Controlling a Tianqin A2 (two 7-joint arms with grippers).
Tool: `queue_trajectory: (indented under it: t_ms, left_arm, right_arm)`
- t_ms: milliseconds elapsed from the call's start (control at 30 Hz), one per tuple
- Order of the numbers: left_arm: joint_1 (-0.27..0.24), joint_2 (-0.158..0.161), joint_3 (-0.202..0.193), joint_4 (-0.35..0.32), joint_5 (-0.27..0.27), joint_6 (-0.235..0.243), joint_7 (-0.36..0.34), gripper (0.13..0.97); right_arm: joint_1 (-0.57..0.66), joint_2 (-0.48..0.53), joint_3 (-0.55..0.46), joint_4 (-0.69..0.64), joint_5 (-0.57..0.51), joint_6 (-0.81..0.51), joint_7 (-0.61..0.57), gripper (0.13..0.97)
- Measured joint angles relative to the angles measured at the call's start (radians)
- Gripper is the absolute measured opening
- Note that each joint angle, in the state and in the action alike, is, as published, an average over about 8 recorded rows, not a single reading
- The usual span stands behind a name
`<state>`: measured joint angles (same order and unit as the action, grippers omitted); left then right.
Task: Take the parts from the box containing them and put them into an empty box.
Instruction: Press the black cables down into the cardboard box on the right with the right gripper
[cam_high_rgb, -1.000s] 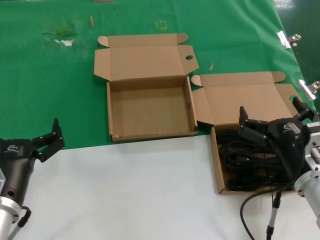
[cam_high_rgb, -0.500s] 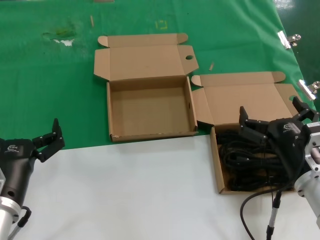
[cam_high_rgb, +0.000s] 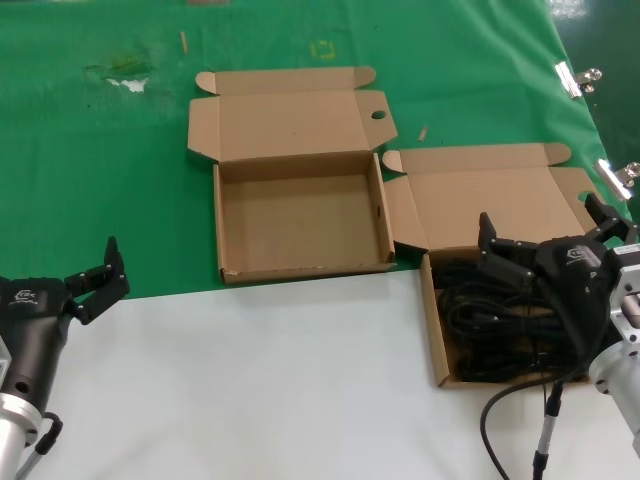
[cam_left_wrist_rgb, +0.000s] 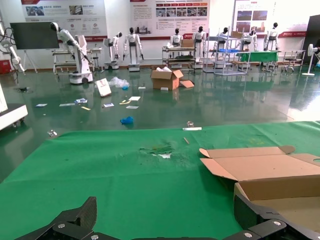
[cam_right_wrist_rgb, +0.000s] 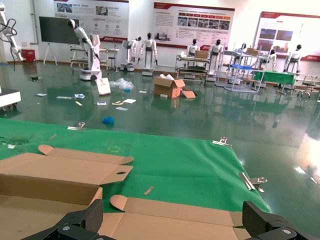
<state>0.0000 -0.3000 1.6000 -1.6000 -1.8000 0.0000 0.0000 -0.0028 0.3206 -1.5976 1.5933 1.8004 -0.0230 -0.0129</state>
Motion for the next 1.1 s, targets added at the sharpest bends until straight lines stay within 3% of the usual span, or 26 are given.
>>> queue_trajectory:
  t_ms: [1100]
  left_arm:
    - [0.000,0.000,0.000,0.000,0.000,0.000,0.000,0.966]
  right_arm:
    - [0.000,0.000,0.000,0.000,0.000,0.000,0.000,0.966]
